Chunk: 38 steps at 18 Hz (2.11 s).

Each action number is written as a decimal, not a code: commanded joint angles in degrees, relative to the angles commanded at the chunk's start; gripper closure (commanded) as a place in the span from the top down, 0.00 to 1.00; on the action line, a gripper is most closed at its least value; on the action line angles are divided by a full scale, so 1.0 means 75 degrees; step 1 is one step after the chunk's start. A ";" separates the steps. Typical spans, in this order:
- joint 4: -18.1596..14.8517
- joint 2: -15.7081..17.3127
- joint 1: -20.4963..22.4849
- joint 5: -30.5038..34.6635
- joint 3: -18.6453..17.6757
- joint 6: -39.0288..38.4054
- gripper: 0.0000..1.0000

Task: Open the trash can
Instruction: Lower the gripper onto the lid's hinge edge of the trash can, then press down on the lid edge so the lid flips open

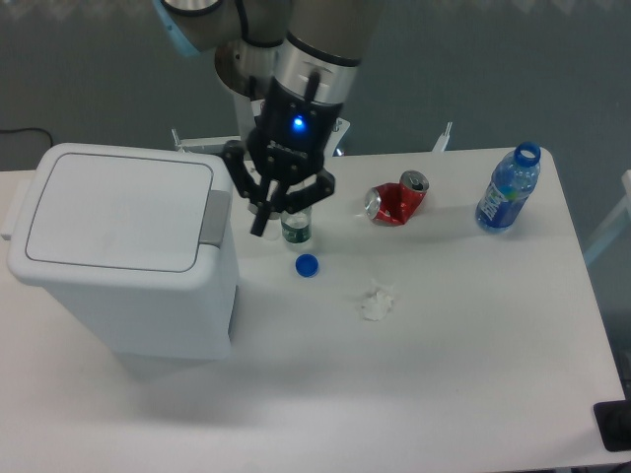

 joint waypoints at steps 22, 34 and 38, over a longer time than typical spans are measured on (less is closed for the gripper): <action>-0.0035 0.0035 -0.0247 0.0070 -0.0293 -0.0129 0.00; -0.0023 0.0000 -0.0247 0.0082 -0.0305 -0.0118 0.00; -0.0047 0.0035 -0.0212 0.0070 -0.0246 -0.0071 0.02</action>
